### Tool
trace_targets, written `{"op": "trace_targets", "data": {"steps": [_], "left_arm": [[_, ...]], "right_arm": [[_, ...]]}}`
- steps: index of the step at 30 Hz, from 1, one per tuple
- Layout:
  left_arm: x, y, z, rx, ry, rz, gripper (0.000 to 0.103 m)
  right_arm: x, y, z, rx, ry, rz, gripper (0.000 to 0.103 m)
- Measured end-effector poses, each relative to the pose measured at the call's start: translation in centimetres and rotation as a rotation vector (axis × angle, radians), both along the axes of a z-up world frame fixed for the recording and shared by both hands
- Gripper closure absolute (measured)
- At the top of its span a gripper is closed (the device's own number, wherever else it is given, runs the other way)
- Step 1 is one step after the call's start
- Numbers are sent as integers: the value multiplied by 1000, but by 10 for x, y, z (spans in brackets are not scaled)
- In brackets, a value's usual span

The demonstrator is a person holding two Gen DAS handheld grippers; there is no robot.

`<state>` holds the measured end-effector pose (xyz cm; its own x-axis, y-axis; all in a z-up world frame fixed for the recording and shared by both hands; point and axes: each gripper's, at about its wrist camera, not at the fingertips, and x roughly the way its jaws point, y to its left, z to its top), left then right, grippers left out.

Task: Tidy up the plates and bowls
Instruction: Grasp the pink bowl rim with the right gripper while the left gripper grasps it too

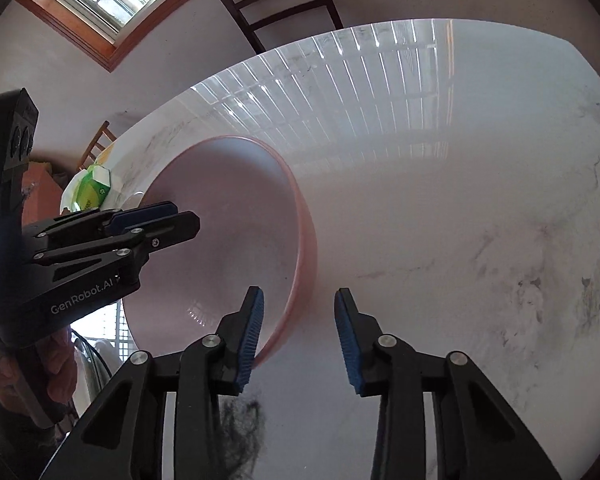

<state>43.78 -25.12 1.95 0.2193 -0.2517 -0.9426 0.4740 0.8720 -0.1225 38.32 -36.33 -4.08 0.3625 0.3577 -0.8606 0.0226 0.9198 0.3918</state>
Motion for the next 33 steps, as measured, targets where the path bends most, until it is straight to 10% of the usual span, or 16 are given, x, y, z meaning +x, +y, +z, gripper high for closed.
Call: {"op": "trace_targets", "data": {"steps": [7,16,22,33], "left_arm": [[7,26,42,-71,-88,60,76],[25,29,-6,-49,36,93,68],[15,36,-9,-69,42,142,94],[-94,92,15,-75,90,200,95]], "right_arm": [[-3,5,3,-34,-22,-12,73],[2,0,-2,-22,-13,2,72],[-5,-7,-4,-55,-46,14,79],[-74,20,22,-20,-23,89,86]]}}
